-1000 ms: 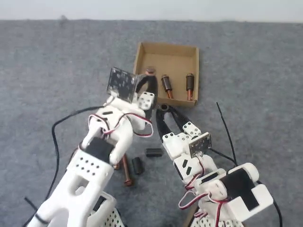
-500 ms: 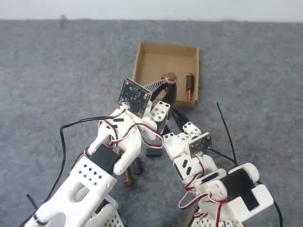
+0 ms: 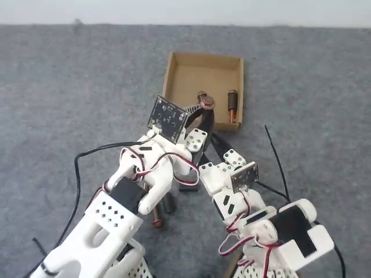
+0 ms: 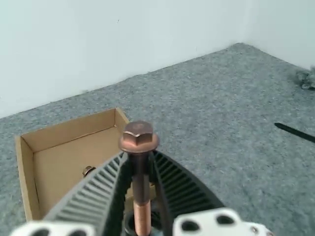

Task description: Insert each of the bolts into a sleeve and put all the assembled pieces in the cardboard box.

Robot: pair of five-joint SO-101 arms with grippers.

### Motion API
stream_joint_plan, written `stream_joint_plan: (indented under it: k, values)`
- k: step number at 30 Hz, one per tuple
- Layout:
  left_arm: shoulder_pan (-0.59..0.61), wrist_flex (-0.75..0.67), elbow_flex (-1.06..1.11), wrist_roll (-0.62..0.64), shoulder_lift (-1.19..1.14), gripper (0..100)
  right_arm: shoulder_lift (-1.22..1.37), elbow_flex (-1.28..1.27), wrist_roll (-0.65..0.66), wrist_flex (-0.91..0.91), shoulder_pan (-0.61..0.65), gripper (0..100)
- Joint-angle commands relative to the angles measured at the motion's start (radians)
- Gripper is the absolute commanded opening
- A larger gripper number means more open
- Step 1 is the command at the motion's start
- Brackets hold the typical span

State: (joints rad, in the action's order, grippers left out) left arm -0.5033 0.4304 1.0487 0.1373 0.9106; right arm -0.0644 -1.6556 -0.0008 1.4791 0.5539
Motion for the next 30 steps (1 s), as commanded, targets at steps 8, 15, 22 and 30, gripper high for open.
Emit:
stream_joint_plan:
  k: [8, 15, 22, 30]
  values:
    - [-0.006, 0.003, -0.010, 0.014, 0.038, 1, -0.001, -0.021, -0.005, 0.021, -0.016, 0.6]
    - [0.000, -0.150, 0.068, 0.083, 0.031, 1, -0.001, -0.021, -0.005, 0.022, -0.016, 0.6]
    - [0.000, -0.176, 0.097, 0.081, 0.038, 1, -0.001, -0.021, -0.005, 0.022, -0.016, 0.6]
    - [0.000, -0.181, 0.099, 0.086, 0.040, 1, -0.001, -0.021, -0.005, 0.022, -0.016, 0.6]
